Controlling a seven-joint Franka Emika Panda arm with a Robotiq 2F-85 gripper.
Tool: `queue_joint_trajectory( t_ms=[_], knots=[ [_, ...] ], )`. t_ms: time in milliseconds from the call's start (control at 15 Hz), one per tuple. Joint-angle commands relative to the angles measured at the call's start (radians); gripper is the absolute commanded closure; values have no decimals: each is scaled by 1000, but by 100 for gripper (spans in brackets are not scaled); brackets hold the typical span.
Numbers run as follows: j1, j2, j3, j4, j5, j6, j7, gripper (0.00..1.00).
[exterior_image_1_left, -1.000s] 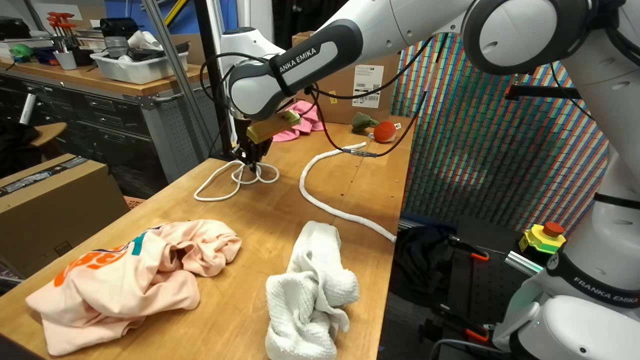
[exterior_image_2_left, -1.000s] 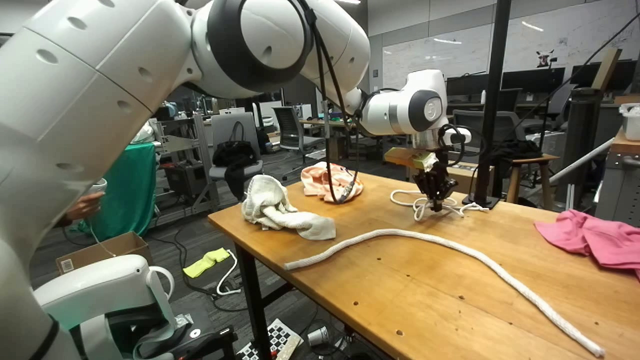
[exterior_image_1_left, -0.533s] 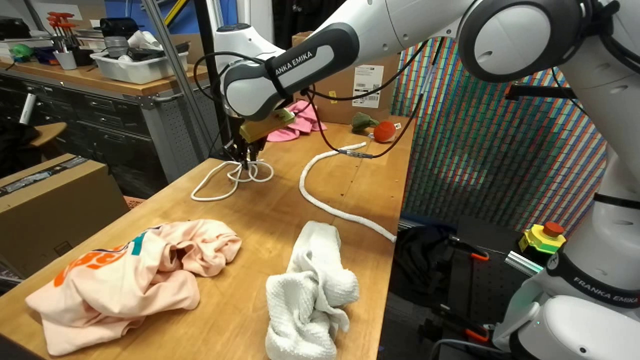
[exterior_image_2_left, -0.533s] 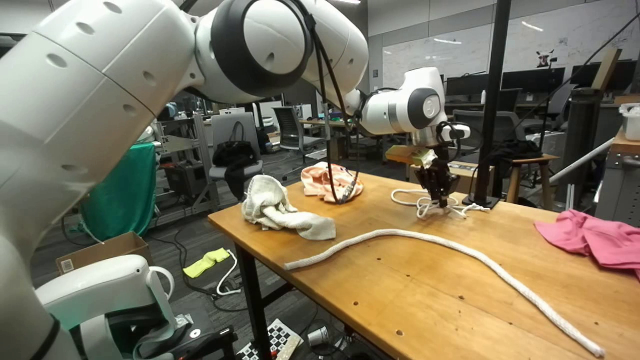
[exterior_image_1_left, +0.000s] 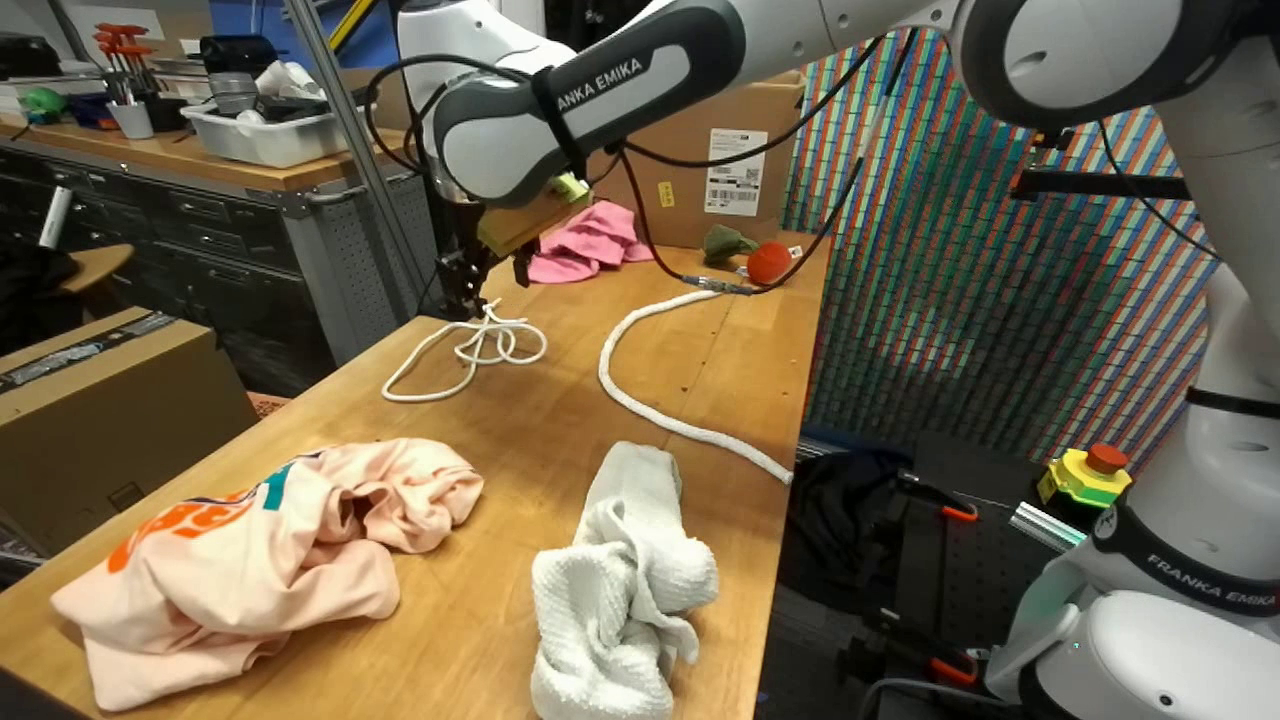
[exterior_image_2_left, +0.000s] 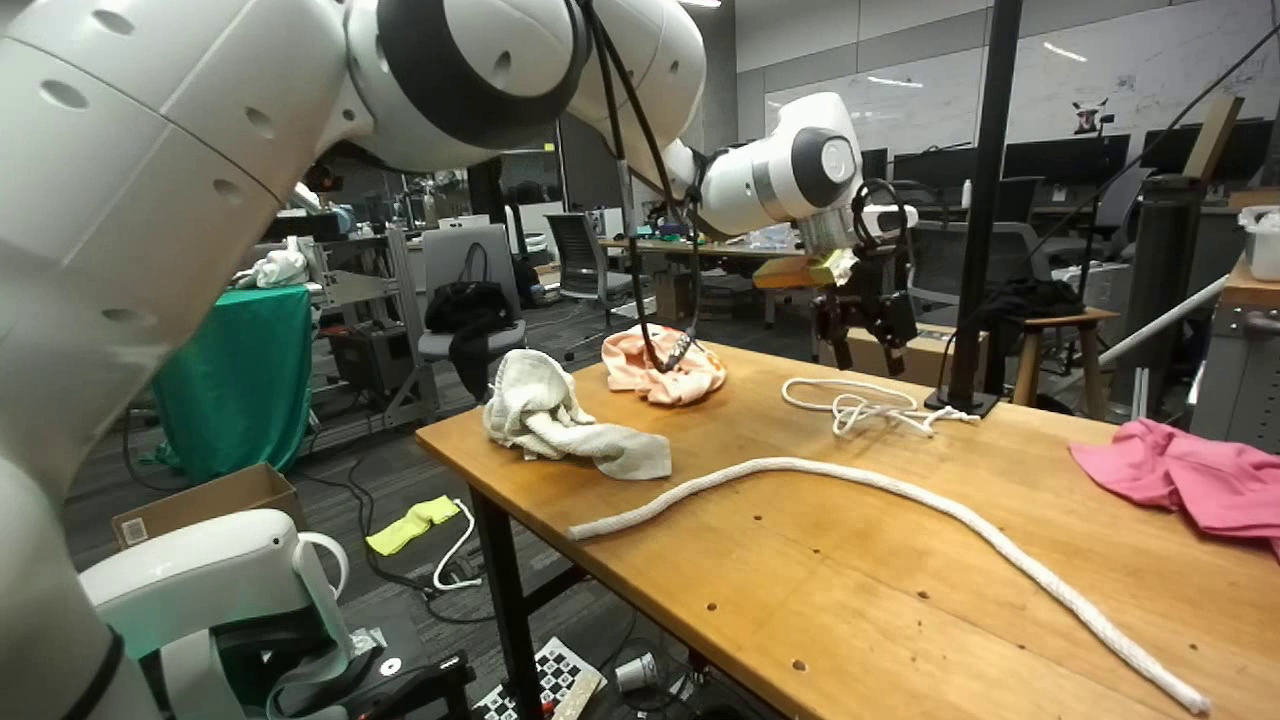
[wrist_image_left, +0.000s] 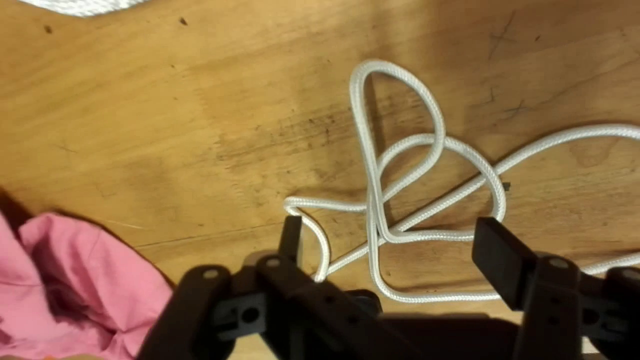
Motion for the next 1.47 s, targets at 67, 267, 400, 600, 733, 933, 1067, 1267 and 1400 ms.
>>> queue_joint_trajectory(
  t_ms=[67, 267, 400, 600, 733, 933, 1067, 1267, 1400],
  knots=[
    [25, -252, 2, -207, -82, -153, -64, 0],
    [1, -403, 40, -336, -89, -235, -150, 0],
    [-21, -506, 64, -434, -72, -274, -218, 0],
    [-56, -659, 92, -586, -43, -317, -305, 0],
    [-78, -765, 102, -692, -25, -327, -347, 0],
    [-104, -929, 101, -850, 11, -326, -405, 0],
    [-119, -1041, 88, -951, 42, -321, -446, 0],
    [-142, -1210, 50, -1091, 89, -250, -509, 0],
    [-152, -1322, 11, -1172, 105, -201, -580, 0]
  ],
)
